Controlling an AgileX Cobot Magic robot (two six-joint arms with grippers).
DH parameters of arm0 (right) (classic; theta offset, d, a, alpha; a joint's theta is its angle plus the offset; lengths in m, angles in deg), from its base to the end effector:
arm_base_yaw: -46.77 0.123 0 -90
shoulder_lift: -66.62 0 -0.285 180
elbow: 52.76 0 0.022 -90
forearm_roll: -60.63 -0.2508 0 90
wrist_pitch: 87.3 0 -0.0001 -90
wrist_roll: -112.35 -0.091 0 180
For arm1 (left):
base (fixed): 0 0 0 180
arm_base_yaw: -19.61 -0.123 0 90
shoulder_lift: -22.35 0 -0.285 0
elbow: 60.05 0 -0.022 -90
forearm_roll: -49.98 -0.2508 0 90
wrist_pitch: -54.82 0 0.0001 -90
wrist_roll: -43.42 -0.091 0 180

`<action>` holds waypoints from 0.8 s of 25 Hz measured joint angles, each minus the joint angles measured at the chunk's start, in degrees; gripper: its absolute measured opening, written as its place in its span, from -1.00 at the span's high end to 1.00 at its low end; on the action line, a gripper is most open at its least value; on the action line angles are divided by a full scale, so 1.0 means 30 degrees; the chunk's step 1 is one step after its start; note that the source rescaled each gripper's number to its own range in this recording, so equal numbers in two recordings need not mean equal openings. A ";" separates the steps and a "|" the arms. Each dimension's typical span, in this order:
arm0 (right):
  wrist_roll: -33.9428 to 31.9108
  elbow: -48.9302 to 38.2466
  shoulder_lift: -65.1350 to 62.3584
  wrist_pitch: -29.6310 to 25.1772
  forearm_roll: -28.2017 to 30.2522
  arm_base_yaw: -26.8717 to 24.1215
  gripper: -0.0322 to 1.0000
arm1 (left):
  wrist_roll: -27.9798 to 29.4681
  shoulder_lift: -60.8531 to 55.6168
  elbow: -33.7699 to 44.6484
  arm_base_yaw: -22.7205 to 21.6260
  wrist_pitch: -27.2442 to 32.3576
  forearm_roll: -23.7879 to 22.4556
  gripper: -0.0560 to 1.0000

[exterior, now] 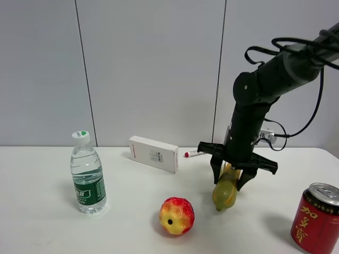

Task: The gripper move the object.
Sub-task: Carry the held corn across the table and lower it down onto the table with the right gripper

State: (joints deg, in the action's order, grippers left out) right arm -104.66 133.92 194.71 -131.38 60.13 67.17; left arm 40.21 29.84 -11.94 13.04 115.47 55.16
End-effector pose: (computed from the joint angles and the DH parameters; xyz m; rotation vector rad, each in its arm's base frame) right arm 0.3972 0.1483 0.1473 0.4293 2.8851 0.1871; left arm -0.0058 -0.0079 0.2799 -0.0546 2.0249 0.0000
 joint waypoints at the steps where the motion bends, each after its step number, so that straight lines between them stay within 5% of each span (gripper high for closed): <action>1: 0.0415 0.0000 -0.0486 0.0031 0.0000 0.0000 0.94 | 0.0000 0.0000 0.0000 0.0000 0.0000 0.0000 -1.00; 10: 0.7573 0.0489 -0.4521 -0.0771 -0.0072 0.0910 0.94 | 0.0000 0.0000 0.0000 0.0000 0.0000 0.0000 -1.00; 20: 1.1903 0.9814 -0.3977 -0.4588 -0.1113 0.5131 0.94 | 0.0000 0.0000 0.0000 0.0000 0.0000 0.0000 -1.00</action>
State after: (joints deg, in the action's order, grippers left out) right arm -68.95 163.36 182.78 -145.14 56.79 82.56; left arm 40.21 29.84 -11.94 13.04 115.47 55.16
